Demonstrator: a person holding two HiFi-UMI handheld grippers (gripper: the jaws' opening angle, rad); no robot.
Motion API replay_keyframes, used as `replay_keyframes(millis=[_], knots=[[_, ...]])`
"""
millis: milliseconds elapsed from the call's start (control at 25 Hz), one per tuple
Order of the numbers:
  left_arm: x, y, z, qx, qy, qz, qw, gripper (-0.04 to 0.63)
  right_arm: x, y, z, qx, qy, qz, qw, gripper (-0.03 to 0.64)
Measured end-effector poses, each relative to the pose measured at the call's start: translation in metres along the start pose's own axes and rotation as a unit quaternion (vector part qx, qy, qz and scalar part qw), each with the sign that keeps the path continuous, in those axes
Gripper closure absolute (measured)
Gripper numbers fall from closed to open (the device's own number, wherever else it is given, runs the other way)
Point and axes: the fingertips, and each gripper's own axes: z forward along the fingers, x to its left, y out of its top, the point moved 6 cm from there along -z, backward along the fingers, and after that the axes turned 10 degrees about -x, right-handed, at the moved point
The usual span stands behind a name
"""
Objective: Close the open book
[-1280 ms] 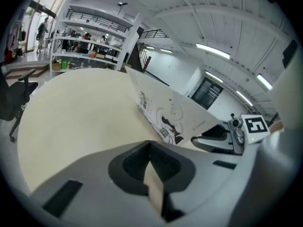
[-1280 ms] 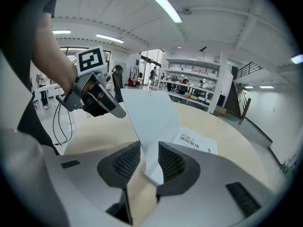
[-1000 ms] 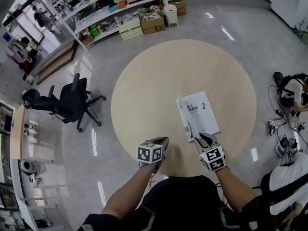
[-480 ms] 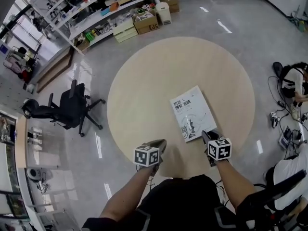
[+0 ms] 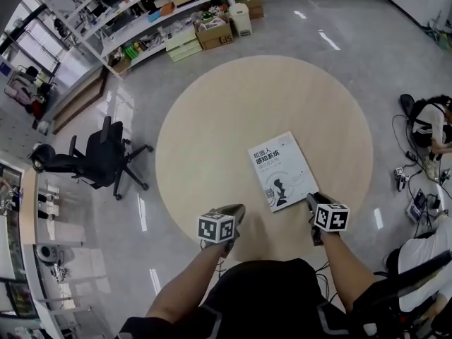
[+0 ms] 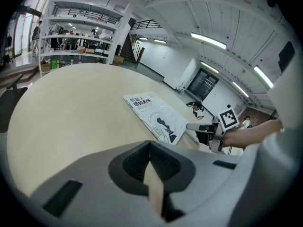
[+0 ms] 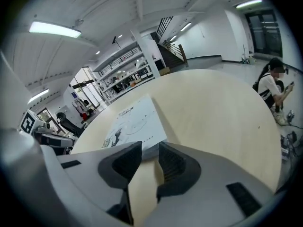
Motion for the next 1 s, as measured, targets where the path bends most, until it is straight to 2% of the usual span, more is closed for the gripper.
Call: replay_keyframes(millis=[160, 360, 480, 680, 1000], knots=[[0.000, 0.002, 0.002, -0.005, -0.001, -0.006, 1.0000, 0.609, -0.013, 0.011, -0.001, 0.003, -0.017, -0.006, 1.000, 0.523], [-0.006, 0.003, 0.005, -0.011, 0.001, -0.015, 0.9998, 0.609, -0.040, 0.032, -0.014, -0.005, -0.063, -0.013, 0.998, 0.523], [0.000, -0.001, 0.003, -0.016, 0.004, -0.021, 0.9996, 0.609, -0.042, 0.034, -0.005, -0.003, -0.059, -0.007, 0.998, 0.523], [0.002, -0.006, -0.002, -0.023, 0.004, -0.028, 0.9993, 0.609, -0.034, 0.027, 0.011, 0.039, -0.035, -0.018, 0.998, 0.523], [0.011, -0.009, -0.011, -0.029, 0.010, -0.035, 0.9989, 0.609, -0.022, 0.018, 0.011, 0.053, -0.038, -0.019, 0.998, 0.523]])
